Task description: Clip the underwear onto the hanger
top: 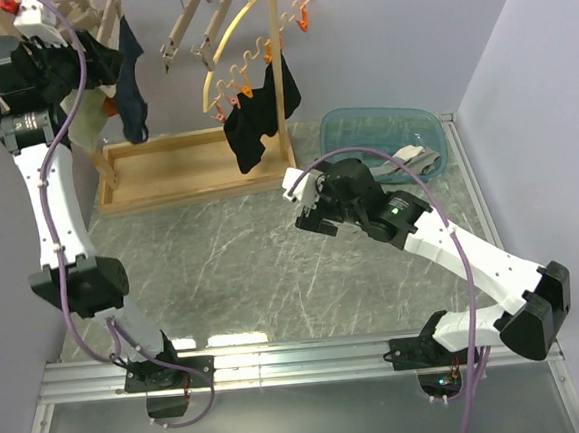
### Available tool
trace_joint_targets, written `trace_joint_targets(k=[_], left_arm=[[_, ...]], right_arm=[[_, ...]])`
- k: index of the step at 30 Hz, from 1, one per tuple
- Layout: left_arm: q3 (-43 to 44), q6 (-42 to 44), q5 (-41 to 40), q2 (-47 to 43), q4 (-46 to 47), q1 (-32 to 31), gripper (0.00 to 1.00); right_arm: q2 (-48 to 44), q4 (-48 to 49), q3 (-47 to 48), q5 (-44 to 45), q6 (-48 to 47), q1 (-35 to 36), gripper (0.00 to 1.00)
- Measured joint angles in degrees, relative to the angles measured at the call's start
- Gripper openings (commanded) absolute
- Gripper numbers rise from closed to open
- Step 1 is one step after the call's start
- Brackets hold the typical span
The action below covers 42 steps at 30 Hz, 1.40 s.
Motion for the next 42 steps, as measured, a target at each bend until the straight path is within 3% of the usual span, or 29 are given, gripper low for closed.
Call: trace_joint_targets(k=[6, 11, 18, 26, 30, 35, 42], left_arm=[[-5.2, 0.8, -2.0, -10.6, 0.3, 0.2, 0.99], [-10.9, 2.6, -3.7, -21.2, -0.1, 0.6, 0.99], [-26.8, 4.4, -2.6, -35.3, -4.6, 0.6, 0.99], [-47.5, 9.1, 0.7, -40.3, -11.9, -0.4, 0.99], [-59.8, 12.1, 0.3, -40.5, -14.9, -4.2, 0.99], [-70.4, 12.3, -4.3, -40.5, -12.9, -14.6, 0.99], [-74.6, 10.5, -10.8, -36.3, -5.7, -25.6, 0.99]], right_arm=[[-3.0, -0.4, 0.2, -1.5, 3.8, -1.1, 1.00], [-5.1, -0.7, 0.2, -3.4, 7.9, -5.1, 1.00], [-8.9, -1.0, -0.3, -7.6, 15.2, -12.8, 1.00], [-12.9, -1.3, -4.9, -14.8, 23.2, -22.8, 1.00], [-13.1, -1.7, -9.9, -17.7, 26.2, -25.4, 1.00], [-13.1, -2.3, -15.3, -19.8, 28.4, -26.3, 1.00], [-13.4, -2.6, -19.4, -20.5, 29.3, -27.5, 1.00]])
